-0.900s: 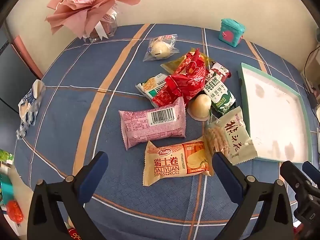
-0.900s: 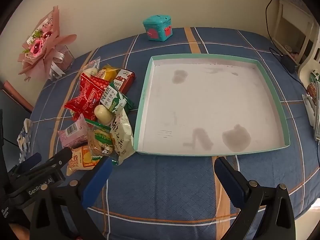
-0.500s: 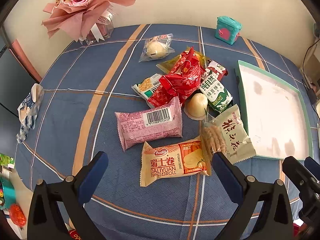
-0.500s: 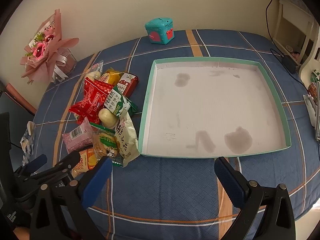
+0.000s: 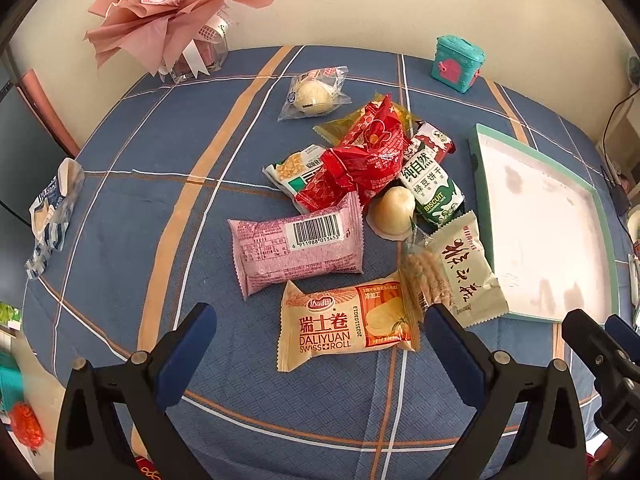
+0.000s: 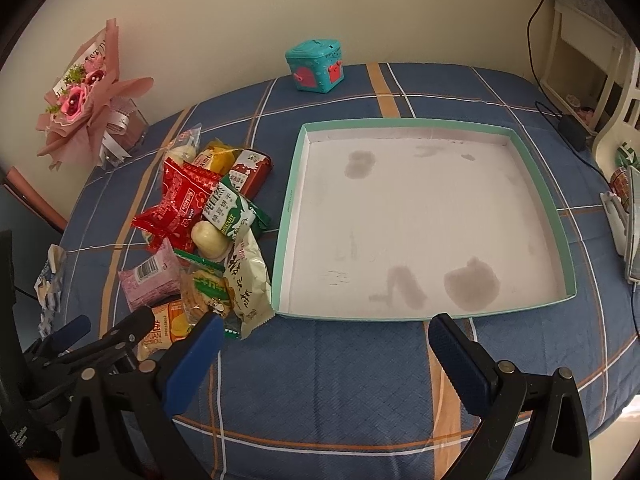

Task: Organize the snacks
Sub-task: 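Move both tools toward the snack pile beside the white tray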

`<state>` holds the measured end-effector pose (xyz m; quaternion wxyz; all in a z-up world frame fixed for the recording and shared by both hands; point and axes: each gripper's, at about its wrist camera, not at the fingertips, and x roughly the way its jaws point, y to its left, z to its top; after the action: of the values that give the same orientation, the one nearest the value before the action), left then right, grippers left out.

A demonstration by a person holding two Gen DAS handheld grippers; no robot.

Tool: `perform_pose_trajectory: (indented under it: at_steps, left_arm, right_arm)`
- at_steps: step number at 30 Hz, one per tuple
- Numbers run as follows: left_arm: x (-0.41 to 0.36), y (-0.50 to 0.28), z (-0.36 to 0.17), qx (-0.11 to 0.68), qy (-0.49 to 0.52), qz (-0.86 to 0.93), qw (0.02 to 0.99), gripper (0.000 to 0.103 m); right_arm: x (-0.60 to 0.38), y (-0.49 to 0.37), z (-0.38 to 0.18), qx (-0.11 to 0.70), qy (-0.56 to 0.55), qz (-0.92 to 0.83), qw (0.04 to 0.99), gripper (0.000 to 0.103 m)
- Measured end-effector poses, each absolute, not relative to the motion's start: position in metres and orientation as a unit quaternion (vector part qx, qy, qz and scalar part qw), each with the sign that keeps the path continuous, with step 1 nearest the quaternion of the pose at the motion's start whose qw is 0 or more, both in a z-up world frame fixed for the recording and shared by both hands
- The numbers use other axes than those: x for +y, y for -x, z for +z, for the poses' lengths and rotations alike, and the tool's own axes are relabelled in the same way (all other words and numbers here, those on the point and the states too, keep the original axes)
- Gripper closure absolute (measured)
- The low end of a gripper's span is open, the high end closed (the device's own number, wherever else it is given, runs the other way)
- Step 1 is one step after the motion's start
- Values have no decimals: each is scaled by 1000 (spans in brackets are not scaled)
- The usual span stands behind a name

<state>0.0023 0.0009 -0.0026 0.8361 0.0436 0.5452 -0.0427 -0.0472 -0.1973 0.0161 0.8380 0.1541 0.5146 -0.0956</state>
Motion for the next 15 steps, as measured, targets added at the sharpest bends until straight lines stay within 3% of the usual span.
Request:
perform_pose_trajectory:
  at_steps: [15]
  left_arm:
    - [10, -2, -3, 540, -2, -56, 840, 0]
  right_arm:
    - [-189, 43, 15, 519, -135, -95, 839, 0]
